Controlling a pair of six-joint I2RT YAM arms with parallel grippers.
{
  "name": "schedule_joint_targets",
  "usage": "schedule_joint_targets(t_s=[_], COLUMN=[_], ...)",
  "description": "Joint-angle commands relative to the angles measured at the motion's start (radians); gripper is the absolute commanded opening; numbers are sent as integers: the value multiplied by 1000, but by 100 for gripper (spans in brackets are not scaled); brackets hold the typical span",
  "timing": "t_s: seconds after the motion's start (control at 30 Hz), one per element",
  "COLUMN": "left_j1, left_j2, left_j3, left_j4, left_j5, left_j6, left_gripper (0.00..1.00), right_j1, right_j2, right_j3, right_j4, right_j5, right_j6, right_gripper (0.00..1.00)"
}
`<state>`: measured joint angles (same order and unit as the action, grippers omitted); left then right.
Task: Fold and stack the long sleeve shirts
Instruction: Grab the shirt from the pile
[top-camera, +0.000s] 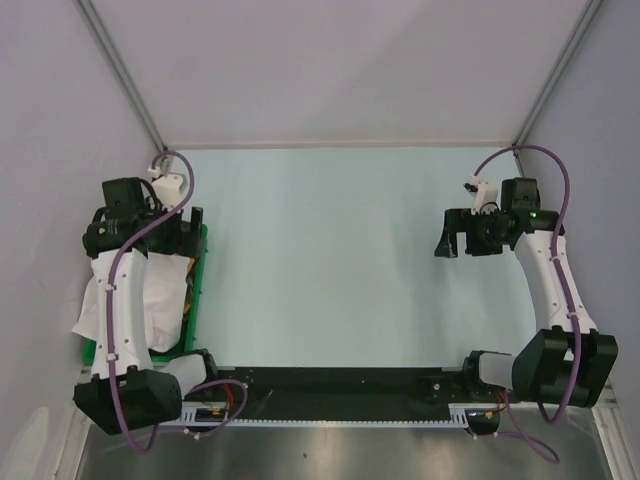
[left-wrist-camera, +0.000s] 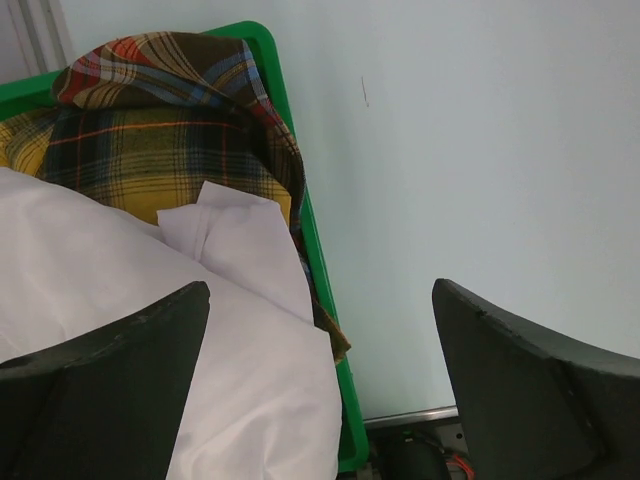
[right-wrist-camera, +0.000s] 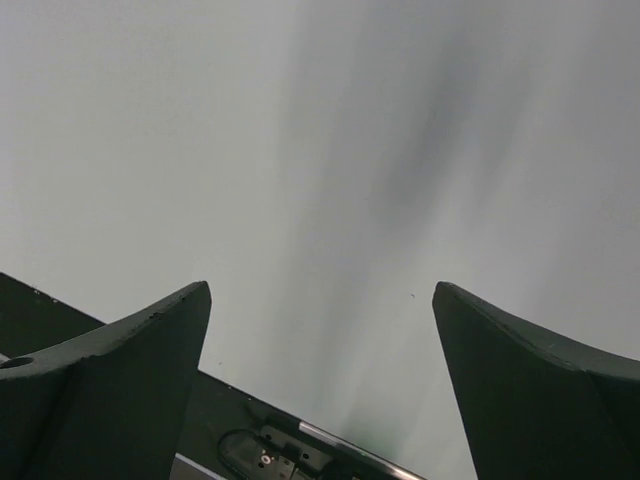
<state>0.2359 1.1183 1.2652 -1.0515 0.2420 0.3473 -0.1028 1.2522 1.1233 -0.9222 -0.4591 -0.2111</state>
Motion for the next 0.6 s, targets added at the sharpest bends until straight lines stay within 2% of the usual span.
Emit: schedule_joint_targets(t_s=[0.0, 0.1, 0.33, 0.57], left_j1=[3, 55, 343, 433], left_j2=[-5, -3, 31, 104], left_j3=[46, 59, -18, -157], left_j4=[-42, -93, -176, -119], left_j5=[-41, -98, -92, -61], left_j6=[62, 117, 324, 401], left_gripper=[99, 99, 100, 99], right_j1=[2, 6, 32, 61], right_j2=[16, 29, 39, 62], right_j3=[33, 38, 26, 33], right_j4=[-23, -33, -32, -35], right_j5=[-68, -63, -78, -82], right_j6=[-17, -20, -28, -33], right_gripper=[100, 100, 100, 100])
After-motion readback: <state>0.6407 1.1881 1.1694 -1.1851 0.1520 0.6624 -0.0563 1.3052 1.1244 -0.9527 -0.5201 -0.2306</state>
